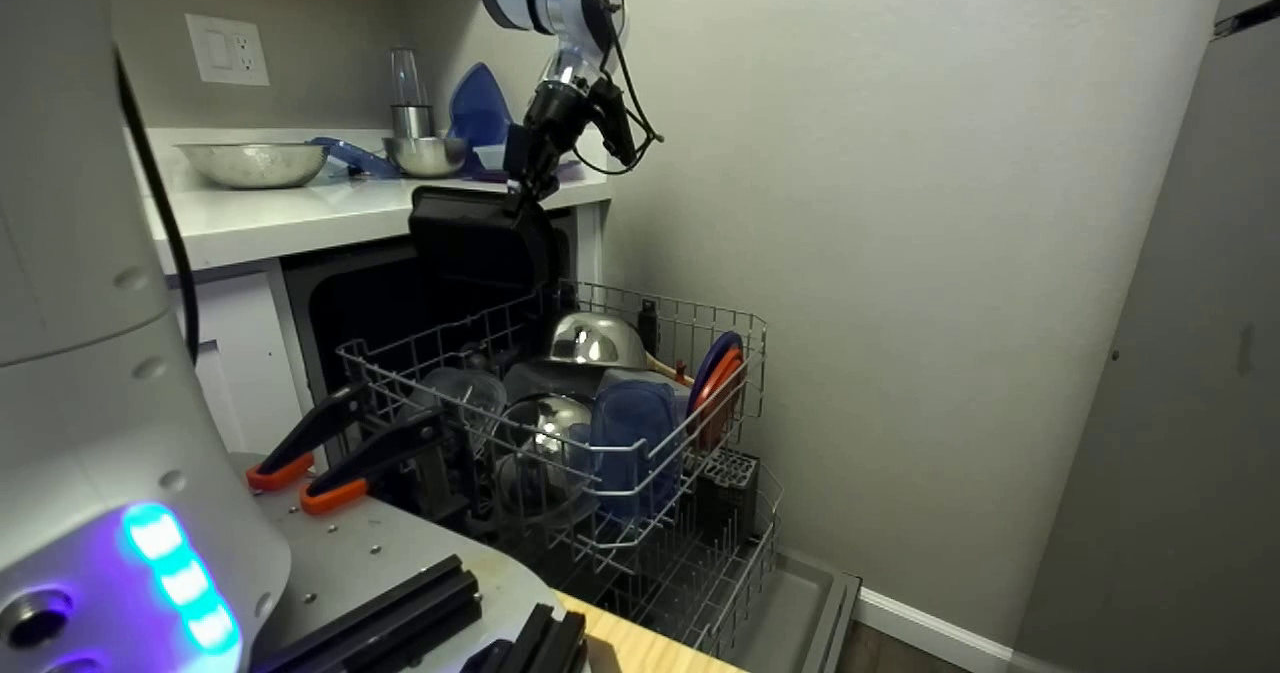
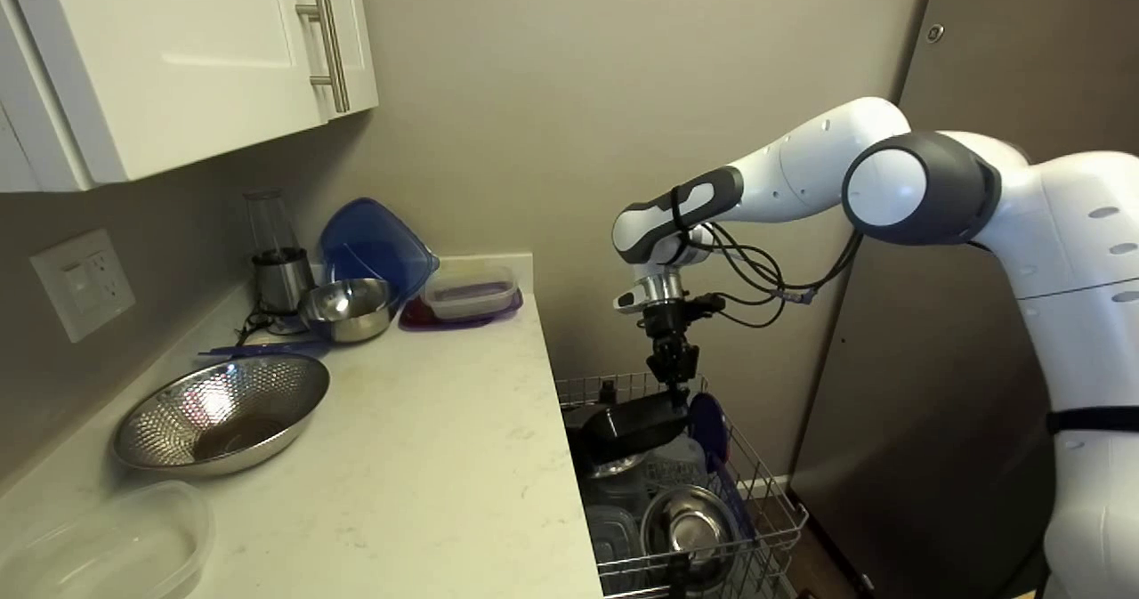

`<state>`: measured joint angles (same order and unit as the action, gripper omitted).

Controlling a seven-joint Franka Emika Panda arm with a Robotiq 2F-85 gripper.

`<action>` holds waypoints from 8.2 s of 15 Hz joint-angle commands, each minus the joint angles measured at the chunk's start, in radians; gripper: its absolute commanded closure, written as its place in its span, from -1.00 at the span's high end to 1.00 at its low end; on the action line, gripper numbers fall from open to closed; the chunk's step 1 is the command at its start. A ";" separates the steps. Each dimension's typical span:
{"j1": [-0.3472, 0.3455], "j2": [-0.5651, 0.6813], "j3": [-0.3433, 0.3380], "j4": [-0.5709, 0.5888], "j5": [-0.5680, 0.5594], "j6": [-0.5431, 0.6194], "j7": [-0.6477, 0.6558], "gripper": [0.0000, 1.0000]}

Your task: Pick up the black lunch box and place it upside down in the dishwasher tray

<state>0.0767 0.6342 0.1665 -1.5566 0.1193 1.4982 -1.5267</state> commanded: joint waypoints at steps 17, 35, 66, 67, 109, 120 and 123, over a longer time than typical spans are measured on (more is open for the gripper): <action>-0.062 0.388 0.059 0.398 0.201 -0.288 0.123 -0.97; -0.176 0.464 0.047 0.401 0.420 -0.265 0.216 -0.97; -0.219 0.652 0.105 0.587 0.527 -0.380 0.556 -0.97; -0.219 0.680 0.109 0.615 0.563 -0.393 0.600 -0.97; -0.169 0.853 0.069 0.725 0.852 -0.050 1.148 -0.37; -0.162 0.840 0.055 0.754 0.844 0.107 1.150 0.96; -0.190 0.788 0.050 0.705 0.852 0.166 1.134 1.00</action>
<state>-0.0870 1.4795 0.2214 -0.7906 0.9472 1.6117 -0.3878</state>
